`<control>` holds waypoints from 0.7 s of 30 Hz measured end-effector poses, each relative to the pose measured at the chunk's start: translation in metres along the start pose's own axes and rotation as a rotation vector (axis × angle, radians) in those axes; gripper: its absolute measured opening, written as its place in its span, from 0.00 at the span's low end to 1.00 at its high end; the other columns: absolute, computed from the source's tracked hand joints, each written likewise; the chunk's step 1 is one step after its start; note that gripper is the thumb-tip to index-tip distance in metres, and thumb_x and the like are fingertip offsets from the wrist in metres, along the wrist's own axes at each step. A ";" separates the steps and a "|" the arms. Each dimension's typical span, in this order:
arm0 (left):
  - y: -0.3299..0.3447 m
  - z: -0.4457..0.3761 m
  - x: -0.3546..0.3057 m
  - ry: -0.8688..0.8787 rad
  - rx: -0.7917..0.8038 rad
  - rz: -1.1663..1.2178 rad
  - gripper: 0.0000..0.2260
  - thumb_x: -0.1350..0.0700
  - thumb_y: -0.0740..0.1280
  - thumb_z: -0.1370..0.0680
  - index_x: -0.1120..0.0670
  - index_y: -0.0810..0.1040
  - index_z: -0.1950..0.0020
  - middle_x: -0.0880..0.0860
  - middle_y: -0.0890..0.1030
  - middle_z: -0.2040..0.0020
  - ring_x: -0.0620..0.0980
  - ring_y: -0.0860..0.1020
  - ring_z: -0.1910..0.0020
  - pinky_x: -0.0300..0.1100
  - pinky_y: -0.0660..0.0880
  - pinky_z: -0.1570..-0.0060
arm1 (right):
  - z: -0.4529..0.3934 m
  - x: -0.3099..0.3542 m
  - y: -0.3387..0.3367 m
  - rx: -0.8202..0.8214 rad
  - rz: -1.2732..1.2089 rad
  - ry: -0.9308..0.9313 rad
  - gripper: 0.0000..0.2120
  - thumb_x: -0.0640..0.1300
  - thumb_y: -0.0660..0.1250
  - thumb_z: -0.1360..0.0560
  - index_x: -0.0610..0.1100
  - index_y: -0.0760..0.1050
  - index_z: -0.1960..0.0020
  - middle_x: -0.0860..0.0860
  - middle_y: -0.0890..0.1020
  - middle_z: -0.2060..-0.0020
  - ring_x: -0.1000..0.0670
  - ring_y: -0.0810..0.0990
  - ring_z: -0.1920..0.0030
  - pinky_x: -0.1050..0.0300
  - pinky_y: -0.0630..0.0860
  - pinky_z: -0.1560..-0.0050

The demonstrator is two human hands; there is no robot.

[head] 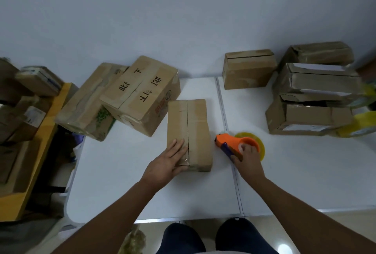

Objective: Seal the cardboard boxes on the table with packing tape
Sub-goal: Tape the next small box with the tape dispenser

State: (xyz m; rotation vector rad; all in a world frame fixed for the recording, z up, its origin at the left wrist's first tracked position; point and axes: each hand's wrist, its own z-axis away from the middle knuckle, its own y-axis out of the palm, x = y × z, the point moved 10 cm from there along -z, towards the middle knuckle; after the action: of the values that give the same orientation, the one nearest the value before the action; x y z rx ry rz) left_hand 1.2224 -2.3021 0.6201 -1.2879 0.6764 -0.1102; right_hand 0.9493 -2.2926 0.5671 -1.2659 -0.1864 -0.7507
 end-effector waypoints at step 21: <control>-0.027 -0.033 -0.007 -0.158 -0.089 0.219 0.28 0.34 0.55 0.20 0.50 0.74 0.28 0.47 0.72 0.27 0.49 0.69 0.29 0.49 0.68 0.30 | 0.006 0.081 -0.098 0.065 -0.235 -0.091 0.13 0.50 0.57 0.18 0.44 0.74 0.42 0.46 0.81 0.51 0.50 0.77 0.57 0.59 0.70 0.62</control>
State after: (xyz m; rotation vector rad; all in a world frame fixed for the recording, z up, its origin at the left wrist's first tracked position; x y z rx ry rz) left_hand 1.2071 -2.3353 0.6438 -1.2838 0.6872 0.2007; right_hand 0.9528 -2.3295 0.6884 -1.2294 -0.4365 -0.8813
